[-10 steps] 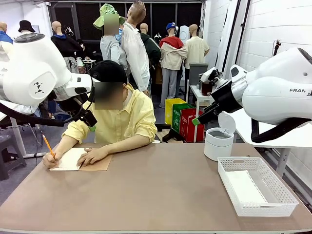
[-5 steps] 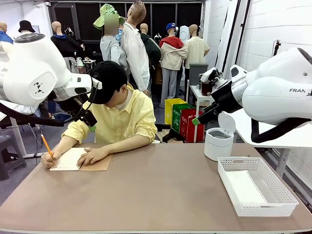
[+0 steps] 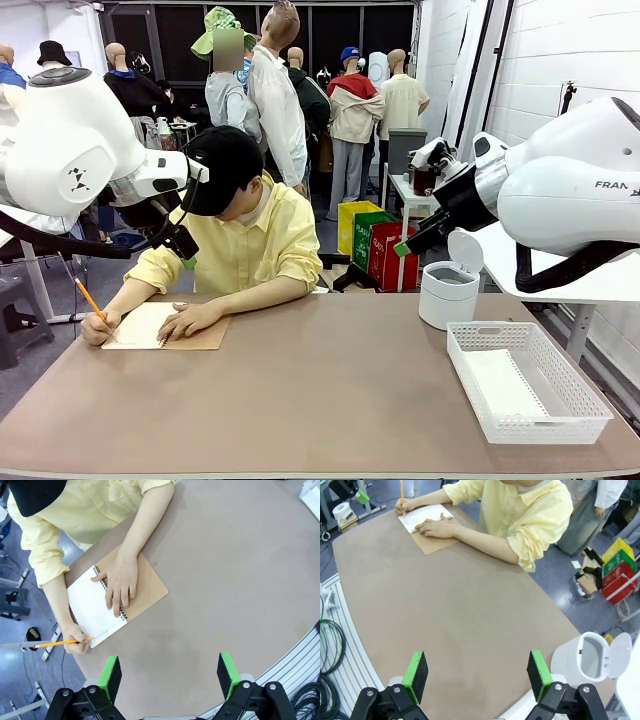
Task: Sort the paper based on its condition.
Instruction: If a person hands you a paper, place it in the Organizing basket , and if it's crumpled, put it in the Trash can.
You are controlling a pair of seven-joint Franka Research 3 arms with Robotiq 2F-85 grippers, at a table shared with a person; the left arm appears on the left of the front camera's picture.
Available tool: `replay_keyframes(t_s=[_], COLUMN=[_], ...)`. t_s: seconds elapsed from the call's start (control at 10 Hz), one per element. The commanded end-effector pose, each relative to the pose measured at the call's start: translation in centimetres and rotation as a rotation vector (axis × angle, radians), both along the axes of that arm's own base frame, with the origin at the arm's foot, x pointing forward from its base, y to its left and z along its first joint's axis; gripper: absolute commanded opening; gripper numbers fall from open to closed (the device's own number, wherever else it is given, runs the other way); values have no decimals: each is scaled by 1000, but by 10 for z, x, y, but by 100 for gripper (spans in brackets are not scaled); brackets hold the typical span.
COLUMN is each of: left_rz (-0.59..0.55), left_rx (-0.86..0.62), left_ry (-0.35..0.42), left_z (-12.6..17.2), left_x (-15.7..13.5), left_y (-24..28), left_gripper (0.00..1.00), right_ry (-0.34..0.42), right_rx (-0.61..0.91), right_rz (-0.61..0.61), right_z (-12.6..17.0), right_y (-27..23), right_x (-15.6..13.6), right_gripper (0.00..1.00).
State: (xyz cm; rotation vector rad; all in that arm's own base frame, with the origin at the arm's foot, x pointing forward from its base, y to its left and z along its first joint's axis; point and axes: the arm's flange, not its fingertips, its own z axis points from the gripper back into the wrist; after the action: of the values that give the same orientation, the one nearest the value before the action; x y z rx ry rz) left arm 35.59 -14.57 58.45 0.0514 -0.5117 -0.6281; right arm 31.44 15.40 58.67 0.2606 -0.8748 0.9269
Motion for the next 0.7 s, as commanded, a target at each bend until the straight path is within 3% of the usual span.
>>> replay_keyframes(t_s=[0.0,0.6], left_rz=[1,1], left_rx=[-4,-4], left_ry=[-4,-4], left_z=[1,1], left_x=[0,0], left_y=[1,1], left_gripper=[100,100], right_ry=[-2,-2], right_rx=[-5,-5], right_rz=[-3,-3], right_z=[0,0], right_y=[1,1], right_x=[0,0], right_gripper=[100,100])
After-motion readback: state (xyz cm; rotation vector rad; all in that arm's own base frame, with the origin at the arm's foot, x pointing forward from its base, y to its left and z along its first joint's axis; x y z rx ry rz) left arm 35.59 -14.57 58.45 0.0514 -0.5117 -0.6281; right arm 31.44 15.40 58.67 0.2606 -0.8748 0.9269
